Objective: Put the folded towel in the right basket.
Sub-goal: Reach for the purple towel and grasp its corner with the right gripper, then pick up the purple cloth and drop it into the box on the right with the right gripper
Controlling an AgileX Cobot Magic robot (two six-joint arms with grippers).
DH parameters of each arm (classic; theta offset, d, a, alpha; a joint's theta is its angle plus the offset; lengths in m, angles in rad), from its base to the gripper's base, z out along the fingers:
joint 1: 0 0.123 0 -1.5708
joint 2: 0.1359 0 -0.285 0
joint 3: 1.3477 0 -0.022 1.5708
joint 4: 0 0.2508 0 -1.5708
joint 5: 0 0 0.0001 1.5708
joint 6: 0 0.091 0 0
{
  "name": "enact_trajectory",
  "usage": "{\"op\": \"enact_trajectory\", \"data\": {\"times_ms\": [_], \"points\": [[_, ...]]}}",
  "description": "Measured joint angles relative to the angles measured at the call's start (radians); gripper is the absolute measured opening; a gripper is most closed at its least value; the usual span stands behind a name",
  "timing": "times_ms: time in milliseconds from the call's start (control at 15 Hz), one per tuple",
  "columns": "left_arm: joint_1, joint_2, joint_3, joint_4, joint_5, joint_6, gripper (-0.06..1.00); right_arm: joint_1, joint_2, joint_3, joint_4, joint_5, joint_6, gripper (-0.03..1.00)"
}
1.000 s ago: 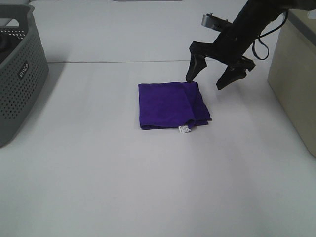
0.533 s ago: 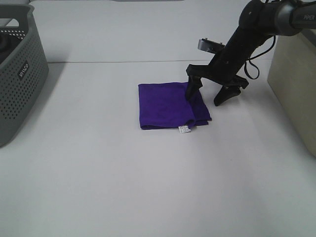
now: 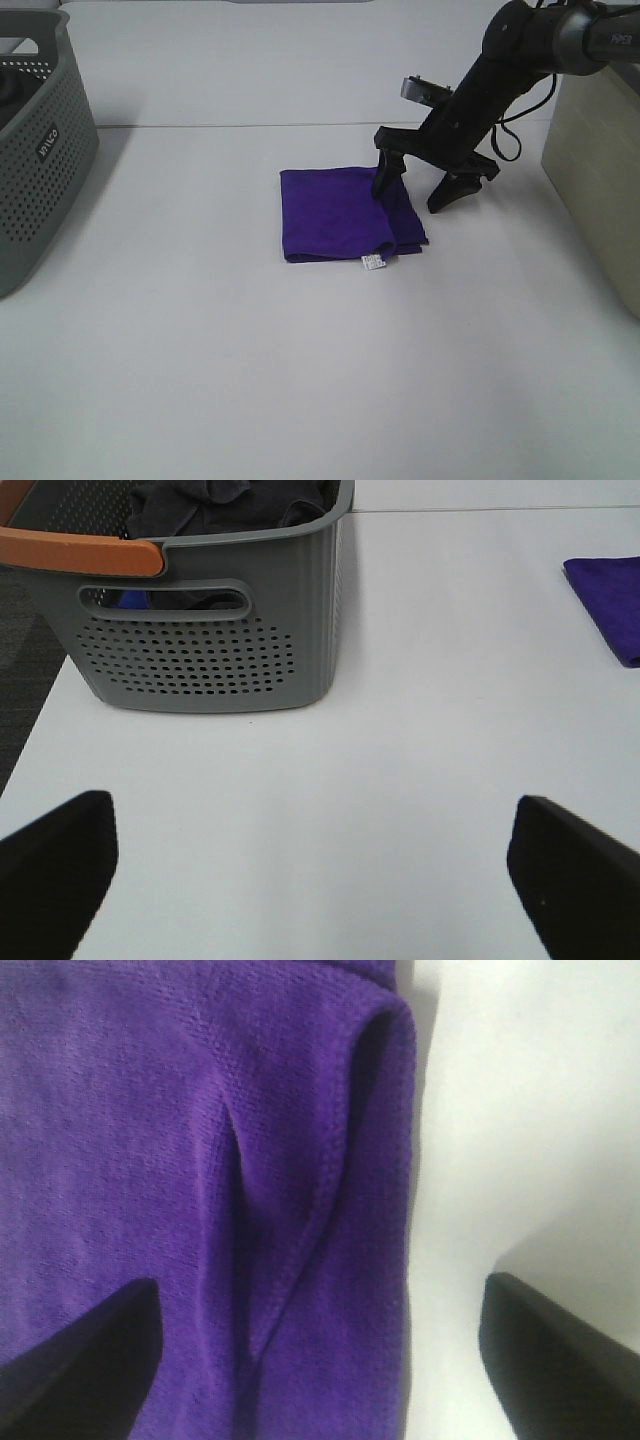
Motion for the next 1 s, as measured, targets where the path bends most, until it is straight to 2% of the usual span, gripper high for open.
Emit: {"op": "enact_trajectory", "data": {"times_ms": [200,400,467,533,600,800,867,1000], "points": [[0.000,0.000,0.000,0.000,0.000,0.000,0.99,0.062,0.015,-0.007,0.020,-0.030,0.028,0.77],[0.000,0.000,0.000,0.000,0.000,0.000,0.99,0.169,0.033,-0.008,0.052,-0.126,0.034,0.64],[0.000,0.000,0.000,0.000,0.000,0.000,0.99,0.221,0.044,-0.008,0.046,-0.186,0.054,0.35],[0.000,0.000,0.000,0.000,0.000,0.000,0.99,0.233,0.050,-0.008,0.045,-0.198,0.059,0.16],[0.000,0.000,0.000,0.000,0.000,0.000,0.99,0.236,0.051,-0.008,0.047,-0.200,0.061,0.09],[0.000,0.000,0.000,0.000,0.000,0.000,0.99,0.235,0.049,-0.022,0.048,-0.180,0.061,0.09],[0.000,0.000,0.000,0.000,0.000,0.000,0.99,0.235,0.047,-0.040,0.032,-0.133,0.061,0.09],[0.000,0.000,0.000,0.000,0.000,0.000,0.99,0.235,0.020,-0.100,-0.028,0.030,0.060,0.09]]}}
